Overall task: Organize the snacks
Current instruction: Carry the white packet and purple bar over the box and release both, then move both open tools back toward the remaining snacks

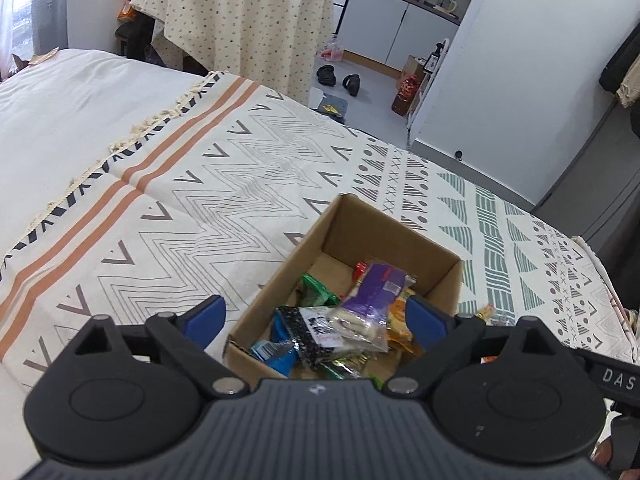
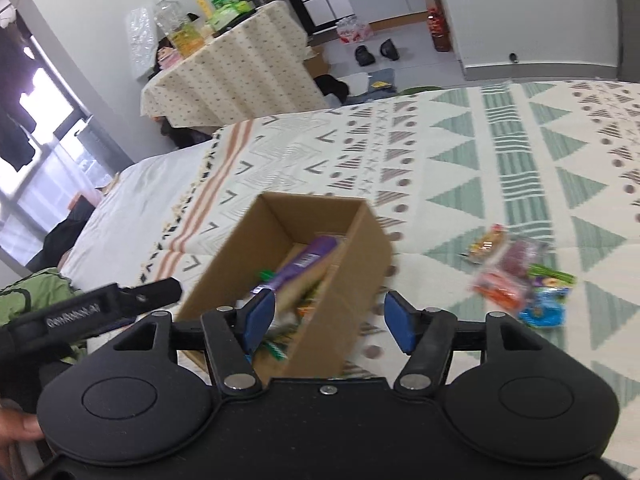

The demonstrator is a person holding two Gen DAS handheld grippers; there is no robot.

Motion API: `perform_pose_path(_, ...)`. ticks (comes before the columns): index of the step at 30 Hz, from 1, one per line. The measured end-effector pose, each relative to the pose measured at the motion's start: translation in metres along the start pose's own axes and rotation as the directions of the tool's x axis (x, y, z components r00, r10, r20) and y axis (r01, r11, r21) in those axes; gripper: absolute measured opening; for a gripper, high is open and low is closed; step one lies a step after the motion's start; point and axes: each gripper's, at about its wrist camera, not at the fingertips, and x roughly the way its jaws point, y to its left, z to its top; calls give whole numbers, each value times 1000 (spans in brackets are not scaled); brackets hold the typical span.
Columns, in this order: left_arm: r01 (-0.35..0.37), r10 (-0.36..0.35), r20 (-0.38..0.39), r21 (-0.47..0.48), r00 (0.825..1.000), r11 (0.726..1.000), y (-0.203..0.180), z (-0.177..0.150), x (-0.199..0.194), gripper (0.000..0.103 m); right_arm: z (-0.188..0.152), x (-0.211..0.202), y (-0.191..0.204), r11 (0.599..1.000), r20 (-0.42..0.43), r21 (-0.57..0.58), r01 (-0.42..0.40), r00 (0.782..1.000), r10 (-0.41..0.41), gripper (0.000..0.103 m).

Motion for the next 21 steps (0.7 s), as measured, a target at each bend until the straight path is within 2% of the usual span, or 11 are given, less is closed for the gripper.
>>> perform_pose_path(8, 45, -44, -11, 41, 999, 998, -29, -10, -4, 103, -8, -29, -38, 998, 28, 16, 56, 998, -56, 74)
perform_pose_path(15, 72, -72, -15, 74, 997, 995, -56, -21, -6, 103, -16, -47, -65, 997, 50, 30, 75, 996, -76, 84)
perform_pose_path(21, 98, -98, -10, 97, 995, 990, -79, -30, -9, 103, -24, -55, -87, 996, 55, 46, 77, 995, -79, 85)
